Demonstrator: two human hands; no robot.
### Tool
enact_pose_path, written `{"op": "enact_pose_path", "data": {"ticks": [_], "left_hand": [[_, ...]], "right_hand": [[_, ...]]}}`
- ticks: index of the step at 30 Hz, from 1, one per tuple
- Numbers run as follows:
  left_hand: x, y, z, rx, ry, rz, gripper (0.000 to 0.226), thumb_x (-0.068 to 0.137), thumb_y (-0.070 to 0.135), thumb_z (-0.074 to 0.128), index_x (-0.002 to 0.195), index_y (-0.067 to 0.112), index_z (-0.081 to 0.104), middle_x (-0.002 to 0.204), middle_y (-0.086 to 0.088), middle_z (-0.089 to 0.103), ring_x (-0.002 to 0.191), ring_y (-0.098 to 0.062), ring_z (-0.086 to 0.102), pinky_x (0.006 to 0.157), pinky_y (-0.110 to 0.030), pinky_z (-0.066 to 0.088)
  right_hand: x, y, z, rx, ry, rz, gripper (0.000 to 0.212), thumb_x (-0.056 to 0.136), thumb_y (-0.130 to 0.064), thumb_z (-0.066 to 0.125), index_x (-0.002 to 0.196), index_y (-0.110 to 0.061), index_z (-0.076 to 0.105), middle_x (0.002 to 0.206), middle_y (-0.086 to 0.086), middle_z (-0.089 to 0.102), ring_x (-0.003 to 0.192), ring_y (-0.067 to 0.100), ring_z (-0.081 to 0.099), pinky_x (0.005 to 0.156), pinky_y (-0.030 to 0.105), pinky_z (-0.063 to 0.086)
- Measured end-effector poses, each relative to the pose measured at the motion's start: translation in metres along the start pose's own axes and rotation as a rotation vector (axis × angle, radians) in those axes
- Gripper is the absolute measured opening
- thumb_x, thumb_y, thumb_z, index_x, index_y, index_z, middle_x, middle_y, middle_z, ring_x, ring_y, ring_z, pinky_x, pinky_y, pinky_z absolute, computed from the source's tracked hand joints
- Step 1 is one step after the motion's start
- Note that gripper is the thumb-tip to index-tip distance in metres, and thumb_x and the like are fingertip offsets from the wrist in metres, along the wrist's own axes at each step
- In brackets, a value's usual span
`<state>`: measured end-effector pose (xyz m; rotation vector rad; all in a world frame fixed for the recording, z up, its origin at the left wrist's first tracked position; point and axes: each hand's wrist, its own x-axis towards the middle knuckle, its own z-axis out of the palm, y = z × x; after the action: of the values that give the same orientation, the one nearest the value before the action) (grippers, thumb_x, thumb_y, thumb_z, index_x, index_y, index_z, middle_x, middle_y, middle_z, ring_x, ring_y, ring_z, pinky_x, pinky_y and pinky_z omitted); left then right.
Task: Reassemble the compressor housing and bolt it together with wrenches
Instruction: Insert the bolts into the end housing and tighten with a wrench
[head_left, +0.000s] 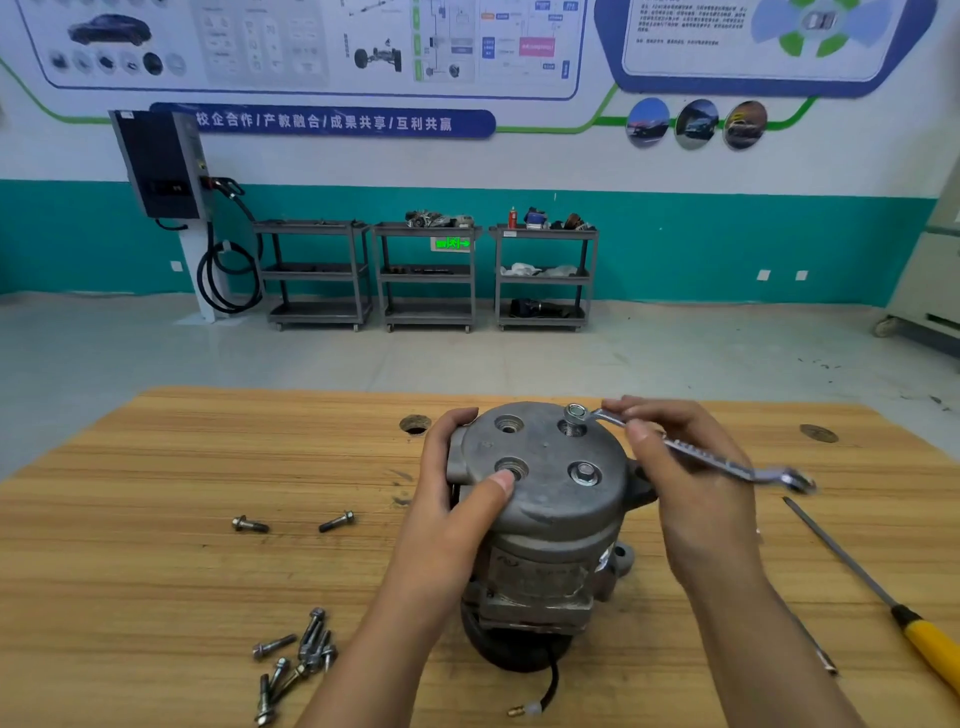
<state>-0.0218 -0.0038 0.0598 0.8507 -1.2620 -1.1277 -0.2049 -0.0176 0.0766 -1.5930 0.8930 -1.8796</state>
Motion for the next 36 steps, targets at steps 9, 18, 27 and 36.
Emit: {"op": "enact_pose_path", "data": {"ticks": [9,18,27,36], "left_hand": [[0.0,0.001,0.001,0.033,-0.015,0.027,0.048,0.069,0.038,0.066,0.112,0.052,0.048,0.102,0.022,0.065,0.091,-0.009,0.068,0.07,-0.026,0.054],[-0.003,0.003,-0.001,0.033,-0.015,0.019,0.041,0.073,0.033,0.059,0.106,0.054,0.049,0.094,0.027,0.064,0.083,-0.005,0.067,0.064,-0.021,0.053],[-0.004,0.003,0.0,0.055,0.004,0.013,0.047,0.07,0.035,0.058,0.11,0.057,0.046,0.094,0.035,0.06,0.085,-0.001,0.065,0.064,-0.018,0.05],[-0.005,0.003,0.003,0.066,0.022,0.013,0.047,0.071,0.035,0.059,0.111,0.055,0.046,0.093,0.034,0.059,0.082,0.0,0.065,0.062,-0.019,0.05]], "right_hand": [[0.003,-0.026,0.013,-0.615,-0.29,-0.294,0.024,0.082,-0.028,0.063,0.106,-0.029,0.067,0.101,-0.015,0.057,0.1,0.011,0.046,0.086,0.026,0.038],[0.062,-0.027,0.048,-0.874,-0.432,0.187,0.029,0.086,-0.049,0.057,0.068,-0.026,0.055,0.083,-0.005,0.059,0.094,0.021,0.051,0.088,0.043,0.04],[0.048,-0.002,0.002,0.025,-0.192,0.594,0.024,0.067,-0.038,0.073,0.083,-0.021,0.07,0.094,0.0,0.073,0.099,0.023,0.065,0.096,0.05,0.039],[-0.002,-0.006,-0.014,-0.102,-0.269,0.062,0.031,0.078,-0.019,0.061,0.098,-0.039,0.072,0.104,-0.011,0.07,0.1,0.007,0.063,0.073,0.016,0.051]]}}
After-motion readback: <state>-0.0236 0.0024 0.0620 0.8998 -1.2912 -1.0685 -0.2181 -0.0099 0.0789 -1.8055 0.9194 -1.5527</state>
